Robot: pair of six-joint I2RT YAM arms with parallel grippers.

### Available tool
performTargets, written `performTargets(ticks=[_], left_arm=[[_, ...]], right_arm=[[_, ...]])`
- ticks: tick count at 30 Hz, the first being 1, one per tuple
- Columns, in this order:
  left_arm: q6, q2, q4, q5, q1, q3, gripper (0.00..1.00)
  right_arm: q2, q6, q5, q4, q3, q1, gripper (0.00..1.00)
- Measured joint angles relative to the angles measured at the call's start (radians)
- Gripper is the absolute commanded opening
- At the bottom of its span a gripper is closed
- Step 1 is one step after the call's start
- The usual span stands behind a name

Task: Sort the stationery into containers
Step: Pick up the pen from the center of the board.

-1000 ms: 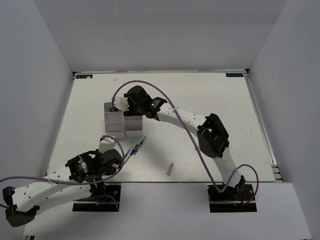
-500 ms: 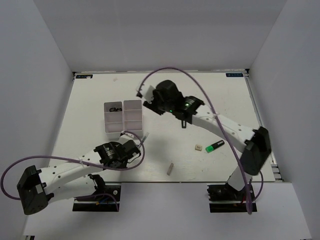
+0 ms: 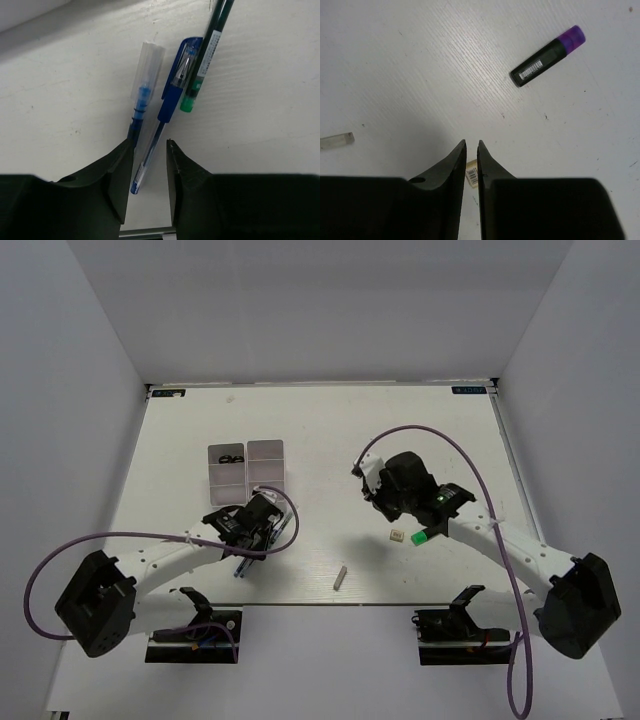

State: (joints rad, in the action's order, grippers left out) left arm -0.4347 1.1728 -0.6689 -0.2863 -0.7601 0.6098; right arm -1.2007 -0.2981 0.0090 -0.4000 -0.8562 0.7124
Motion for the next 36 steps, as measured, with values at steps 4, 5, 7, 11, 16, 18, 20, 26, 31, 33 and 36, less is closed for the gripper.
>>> performTargets(ticks=[4, 5, 7, 11, 16, 18, 20, 26, 31, 33, 36], left_arm=[[0.031, 0.021, 0.029, 0.019, 0.037, 0.004, 0.41], [0.035, 0.021, 0.034, 0.023, 0.044, 0.005, 0.41], [0.045, 0.020, 0.043, 0.032, 0.059, 0.005, 0.39], [0.061, 0.007, 0.055, 0.048, 0.085, 0.005, 0.38], [0.077, 0.006, 0.077, 0.067, 0.113, 0.004, 0.35], [0.078, 0.006, 0.095, 0.071, 0.118, -0.003, 0.35], [0.077, 0.008, 0.113, 0.077, 0.119, -0.015, 0.34], [0.074, 0.021, 0.143, 0.091, 0.119, -0.063, 0.33], [0.069, 0.034, 0.171, 0.088, 0.119, -0.074, 0.32], [0.068, 0.034, 0.184, 0.085, 0.119, -0.079, 0.30], [0.063, 0.035, 0.204, 0.080, 0.119, -0.084, 0.25]], right_arm=[[0.049, 0.022, -0.038, 0.015, 0.023, -0.035, 0.19], [0.055, 0.029, -0.049, 0.019, 0.027, -0.043, 0.19], [0.063, 0.036, -0.063, 0.024, 0.041, -0.056, 0.19], [0.065, 0.049, -0.092, 0.029, 0.058, -0.076, 0.19], [0.068, 0.060, -0.117, 0.035, 0.063, -0.100, 0.19], [0.071, 0.062, -0.122, 0.035, 0.064, -0.111, 0.19], [0.080, 0.064, -0.126, 0.036, 0.068, -0.119, 0.19], [0.091, 0.075, -0.143, 0.037, 0.068, -0.150, 0.19], [0.099, 0.082, -0.158, 0.037, 0.069, -0.169, 0.19], [0.103, 0.084, -0.166, 0.037, 0.069, -0.175, 0.19], [0.115, 0.086, -0.176, 0.038, 0.072, -0.187, 0.20]])
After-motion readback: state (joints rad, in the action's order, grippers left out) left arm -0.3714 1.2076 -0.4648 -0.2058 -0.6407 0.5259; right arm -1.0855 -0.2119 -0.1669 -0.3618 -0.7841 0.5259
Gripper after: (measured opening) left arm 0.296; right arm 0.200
